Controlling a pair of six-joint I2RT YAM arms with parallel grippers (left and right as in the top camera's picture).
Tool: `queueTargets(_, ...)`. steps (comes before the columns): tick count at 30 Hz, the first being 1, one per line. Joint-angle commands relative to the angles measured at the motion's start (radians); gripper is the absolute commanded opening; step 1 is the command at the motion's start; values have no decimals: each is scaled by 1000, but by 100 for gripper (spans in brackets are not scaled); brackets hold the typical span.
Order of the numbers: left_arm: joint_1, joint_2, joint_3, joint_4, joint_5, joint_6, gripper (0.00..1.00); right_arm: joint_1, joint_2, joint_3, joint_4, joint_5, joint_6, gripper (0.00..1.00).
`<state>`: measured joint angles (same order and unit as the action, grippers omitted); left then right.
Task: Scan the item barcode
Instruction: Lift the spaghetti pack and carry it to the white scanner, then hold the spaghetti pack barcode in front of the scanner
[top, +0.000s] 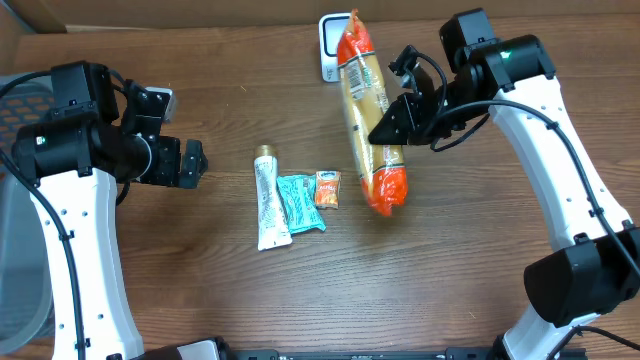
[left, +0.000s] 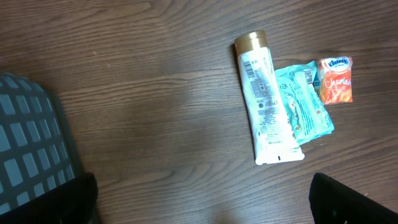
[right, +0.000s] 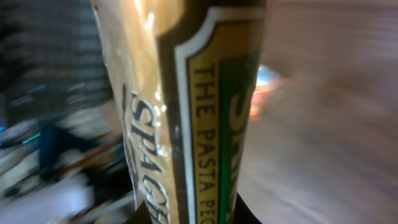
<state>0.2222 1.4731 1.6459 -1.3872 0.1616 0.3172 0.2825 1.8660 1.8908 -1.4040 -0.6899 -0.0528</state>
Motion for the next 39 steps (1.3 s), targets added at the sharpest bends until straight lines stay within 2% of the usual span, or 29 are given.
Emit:
queueTargets(1,-1,-9,4,1,12,0,100,39,-23,75,55,318,139,3)
queueTargets(6,-1,-9,4,1,12,0,100,105,59,190,98,688,169,3)
queueTargets(10,-1,-9,4,1,12,0,100,151,233,357,125,932,157,4)
queueTargets(17,-1,-9,4,1,12,0,100,199,388,380,407,1323,118,4)
queueTargets(21,-1,-9,4,1,12,0,100,214,462,380,544,1439,-97,4)
queueTargets(26,-1,-9,4,1,12,0,100,228,526,380,644,1538,-229,4)
queueTargets(39,-1,-9,4,1,12,0,100,239,596,364,728,1623,-319,4)
